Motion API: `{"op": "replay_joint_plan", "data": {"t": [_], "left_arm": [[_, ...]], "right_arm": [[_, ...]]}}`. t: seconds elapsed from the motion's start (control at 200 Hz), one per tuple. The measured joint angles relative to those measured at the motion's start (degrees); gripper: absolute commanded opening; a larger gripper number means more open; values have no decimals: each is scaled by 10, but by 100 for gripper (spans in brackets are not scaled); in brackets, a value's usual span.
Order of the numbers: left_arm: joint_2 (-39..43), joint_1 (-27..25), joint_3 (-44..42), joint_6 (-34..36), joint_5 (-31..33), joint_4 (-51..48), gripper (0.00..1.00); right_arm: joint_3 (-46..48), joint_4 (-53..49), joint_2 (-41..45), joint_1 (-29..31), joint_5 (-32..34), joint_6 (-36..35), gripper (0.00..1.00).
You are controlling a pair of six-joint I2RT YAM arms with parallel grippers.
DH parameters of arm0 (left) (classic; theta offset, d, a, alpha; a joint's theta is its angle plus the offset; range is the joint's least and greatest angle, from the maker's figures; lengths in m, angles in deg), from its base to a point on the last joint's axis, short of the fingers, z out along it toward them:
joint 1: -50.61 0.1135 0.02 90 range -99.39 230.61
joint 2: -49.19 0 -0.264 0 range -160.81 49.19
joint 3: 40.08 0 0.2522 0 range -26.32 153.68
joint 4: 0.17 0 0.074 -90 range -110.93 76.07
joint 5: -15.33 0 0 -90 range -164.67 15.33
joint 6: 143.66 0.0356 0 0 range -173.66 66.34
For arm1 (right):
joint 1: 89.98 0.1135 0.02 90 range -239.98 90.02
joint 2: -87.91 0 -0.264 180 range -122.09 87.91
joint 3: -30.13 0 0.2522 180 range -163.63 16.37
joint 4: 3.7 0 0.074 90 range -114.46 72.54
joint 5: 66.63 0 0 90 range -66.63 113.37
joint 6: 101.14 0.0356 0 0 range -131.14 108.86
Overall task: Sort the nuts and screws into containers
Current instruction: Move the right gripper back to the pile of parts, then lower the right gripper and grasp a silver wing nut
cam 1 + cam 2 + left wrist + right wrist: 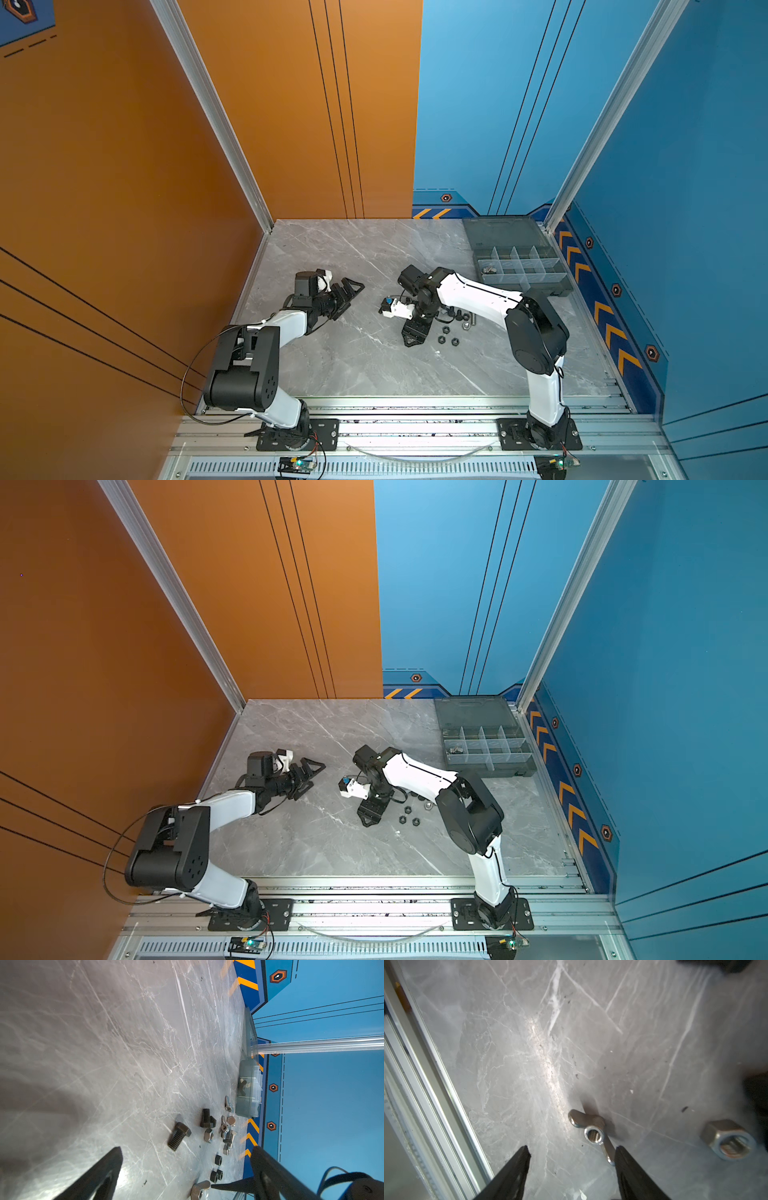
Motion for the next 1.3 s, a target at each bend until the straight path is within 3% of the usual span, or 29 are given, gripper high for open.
{"op": "replay_joint_plan", "data": {"t": [0.631, 1.301], "left_arm": [[10, 6, -7, 0, -1, 0, 98], [10, 6, -10, 0, -1, 0, 98]], "right_arm": [[0, 35, -22, 14, 31, 0, 65], [14, 58, -26, 14, 43, 4, 43]]}}
